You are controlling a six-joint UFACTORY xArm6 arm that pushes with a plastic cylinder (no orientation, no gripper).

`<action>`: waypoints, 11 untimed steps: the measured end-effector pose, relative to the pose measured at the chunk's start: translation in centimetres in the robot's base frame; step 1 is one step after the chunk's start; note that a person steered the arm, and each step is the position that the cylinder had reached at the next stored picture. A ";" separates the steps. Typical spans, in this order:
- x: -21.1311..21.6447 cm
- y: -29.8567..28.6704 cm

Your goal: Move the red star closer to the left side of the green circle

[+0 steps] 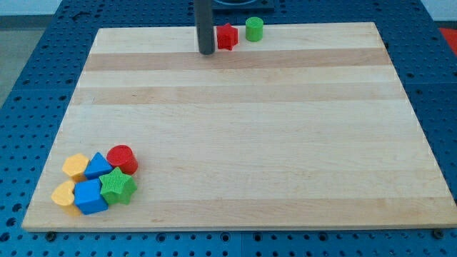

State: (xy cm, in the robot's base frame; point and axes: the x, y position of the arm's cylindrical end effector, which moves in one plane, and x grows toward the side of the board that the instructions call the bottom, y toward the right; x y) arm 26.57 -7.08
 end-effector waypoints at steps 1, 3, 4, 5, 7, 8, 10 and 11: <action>-0.2 0.0; -0.2 1.5; -0.6 2.3; -1.0 2.9; -2.2 3.2; -2.4 3.2; -3.1 -0.8; -5.2 -1.9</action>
State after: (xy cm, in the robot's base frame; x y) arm 21.40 -8.97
